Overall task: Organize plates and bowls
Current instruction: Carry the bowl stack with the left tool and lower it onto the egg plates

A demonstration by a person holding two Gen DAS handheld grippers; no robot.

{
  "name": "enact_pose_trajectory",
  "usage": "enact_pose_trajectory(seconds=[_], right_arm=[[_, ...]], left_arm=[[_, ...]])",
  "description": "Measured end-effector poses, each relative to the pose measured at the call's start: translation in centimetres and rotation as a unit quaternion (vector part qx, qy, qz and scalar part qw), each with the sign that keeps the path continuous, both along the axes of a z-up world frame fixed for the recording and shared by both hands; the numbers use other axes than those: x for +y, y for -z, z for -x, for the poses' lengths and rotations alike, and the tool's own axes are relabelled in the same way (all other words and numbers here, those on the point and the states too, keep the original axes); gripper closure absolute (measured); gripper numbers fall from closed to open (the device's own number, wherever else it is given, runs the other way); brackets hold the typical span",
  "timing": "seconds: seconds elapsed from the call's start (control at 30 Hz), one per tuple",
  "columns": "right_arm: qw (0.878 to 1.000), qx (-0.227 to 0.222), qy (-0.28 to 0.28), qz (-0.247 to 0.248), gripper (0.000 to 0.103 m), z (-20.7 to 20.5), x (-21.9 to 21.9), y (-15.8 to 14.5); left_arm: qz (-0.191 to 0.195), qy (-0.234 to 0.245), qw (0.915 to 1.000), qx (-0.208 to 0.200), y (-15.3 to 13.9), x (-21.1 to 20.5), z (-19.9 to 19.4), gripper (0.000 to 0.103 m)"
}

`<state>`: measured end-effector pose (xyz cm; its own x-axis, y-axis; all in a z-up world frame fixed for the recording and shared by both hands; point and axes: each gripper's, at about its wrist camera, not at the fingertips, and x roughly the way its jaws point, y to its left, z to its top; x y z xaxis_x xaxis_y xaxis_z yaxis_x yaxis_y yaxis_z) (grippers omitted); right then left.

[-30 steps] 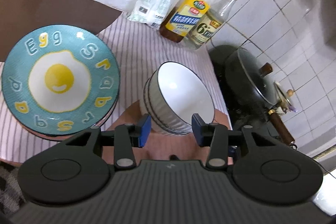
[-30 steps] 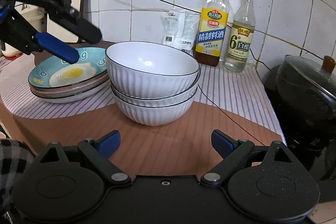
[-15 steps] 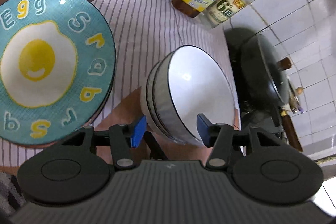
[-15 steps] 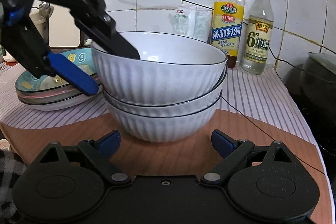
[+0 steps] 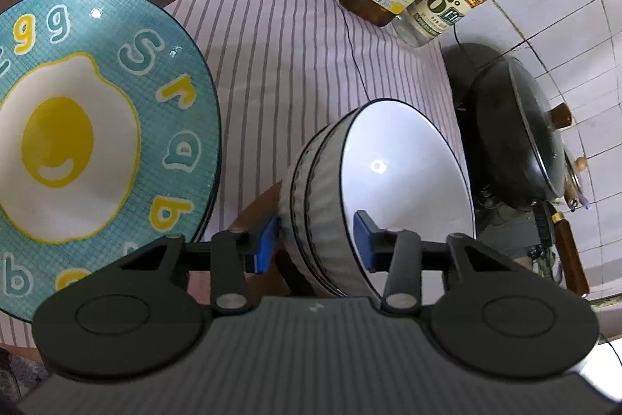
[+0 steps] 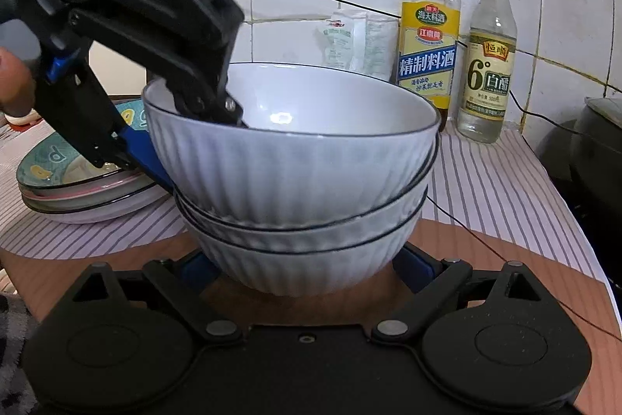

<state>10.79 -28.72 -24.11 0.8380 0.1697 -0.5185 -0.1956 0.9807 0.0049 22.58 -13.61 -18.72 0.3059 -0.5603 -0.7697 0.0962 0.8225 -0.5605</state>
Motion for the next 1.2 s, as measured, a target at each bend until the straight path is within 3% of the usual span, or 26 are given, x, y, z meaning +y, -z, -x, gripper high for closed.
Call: enact_pose_trajectory(seconds=[0.47,0.9,1.2], right_arm=[[0.999,0.025,0.003,-0.023,0.003,-1.2,-0.2,-0.2],[1.0,0.013,0.017,-0.016,0.004,-0.4,0.2,-0.2],[1.0,-0.004,0.021,-0.013,0.005,0.3,0.5,-0.1]], left_arm=[[0.003,-0.005,0.9999,-0.012,0.3,0.2,0.2,0.067],[-0.032,0.041,0.9974,-0.051,-0.7,-0.8,0.7,0.067],[-0.035,0.05,0.9969,-0.05,-0.8,-0.7,1.1,0.069]])
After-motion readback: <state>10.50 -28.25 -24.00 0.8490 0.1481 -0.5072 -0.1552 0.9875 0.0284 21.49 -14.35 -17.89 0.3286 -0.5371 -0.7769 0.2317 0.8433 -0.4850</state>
